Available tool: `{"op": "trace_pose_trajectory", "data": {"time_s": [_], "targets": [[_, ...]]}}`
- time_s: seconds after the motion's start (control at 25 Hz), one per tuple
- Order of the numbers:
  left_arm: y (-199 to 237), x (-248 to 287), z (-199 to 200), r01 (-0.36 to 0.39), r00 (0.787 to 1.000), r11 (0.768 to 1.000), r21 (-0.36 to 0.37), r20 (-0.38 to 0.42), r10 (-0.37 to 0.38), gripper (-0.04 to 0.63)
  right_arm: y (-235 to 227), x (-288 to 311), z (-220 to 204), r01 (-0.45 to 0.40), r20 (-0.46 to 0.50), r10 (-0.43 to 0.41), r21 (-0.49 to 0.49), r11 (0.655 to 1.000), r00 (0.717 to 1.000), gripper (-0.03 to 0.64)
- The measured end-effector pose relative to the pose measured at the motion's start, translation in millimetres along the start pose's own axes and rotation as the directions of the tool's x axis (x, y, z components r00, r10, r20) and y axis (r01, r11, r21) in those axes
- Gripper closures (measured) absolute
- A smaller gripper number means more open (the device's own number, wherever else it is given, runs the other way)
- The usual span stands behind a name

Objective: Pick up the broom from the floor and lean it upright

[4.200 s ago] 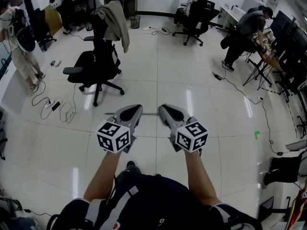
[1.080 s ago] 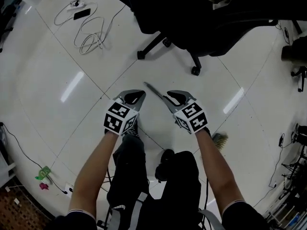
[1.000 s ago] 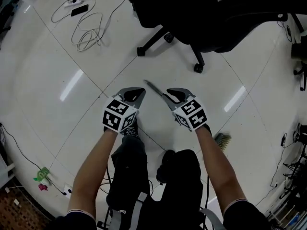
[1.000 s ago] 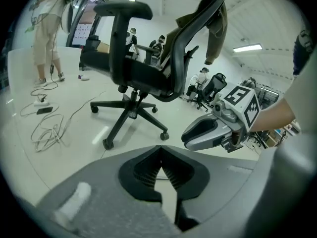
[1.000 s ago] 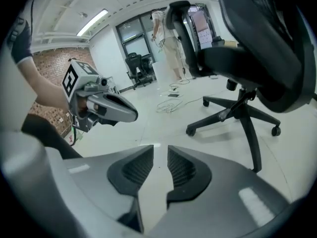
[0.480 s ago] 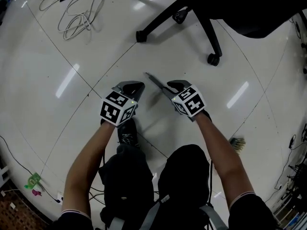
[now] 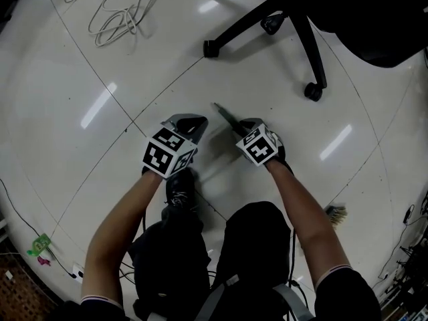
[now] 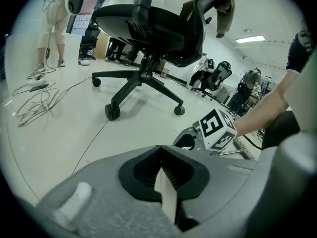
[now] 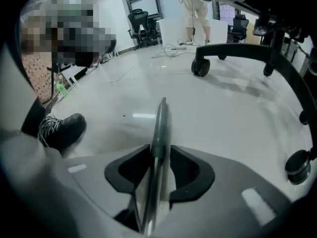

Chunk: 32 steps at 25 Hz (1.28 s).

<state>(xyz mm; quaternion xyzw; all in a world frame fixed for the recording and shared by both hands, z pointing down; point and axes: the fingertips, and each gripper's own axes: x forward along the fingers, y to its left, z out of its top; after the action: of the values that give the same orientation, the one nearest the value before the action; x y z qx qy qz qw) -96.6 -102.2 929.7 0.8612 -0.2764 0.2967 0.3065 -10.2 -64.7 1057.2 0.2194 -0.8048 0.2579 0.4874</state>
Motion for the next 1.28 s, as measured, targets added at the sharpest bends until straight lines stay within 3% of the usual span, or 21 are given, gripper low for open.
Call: {"op": "trace_pose_trajectory", "data": {"time_s": [0.12,0.48,0.68,0.92,1.28], "targets": [[0.6,-0.7,0.4,0.000,1.000,1.000,-0.006,0.002,0.000,0.595,-2.3,1.3,0.5,-0.002,0.011,0.001,0.037,0.999,1.000,0.532],[-8.1,-19.6,27.2,-0.015,1.000,0.999,0.051,0.007,0.014,0.595,-10.0,-82.9,39.9,0.018,0.199,-0.038,0.101,0.995,0.979,0.534],[-28.9,-55.8,61.4,-0.012,1.000,0.989,0.149,0.009,0.011,0.595,-5.4,-171.6,76.7,0.041,0.340,-0.070,0.092,0.995,0.938,0.534],[-76.8,-113.5,118.4,0.009,1.000,0.983,0.181,0.013,-0.012,0.595,4.2,-296.2,106.2,0.090,0.475,-0.148,0.142,0.986,0.867,0.534],[-185.8,-176.0,217.5,0.066,0.994,0.965,0.252,0.069,-0.086,0.595,20.6,-480.0,115.9,0.195,0.562,-0.284,0.214,0.957,0.777,0.532]]}}
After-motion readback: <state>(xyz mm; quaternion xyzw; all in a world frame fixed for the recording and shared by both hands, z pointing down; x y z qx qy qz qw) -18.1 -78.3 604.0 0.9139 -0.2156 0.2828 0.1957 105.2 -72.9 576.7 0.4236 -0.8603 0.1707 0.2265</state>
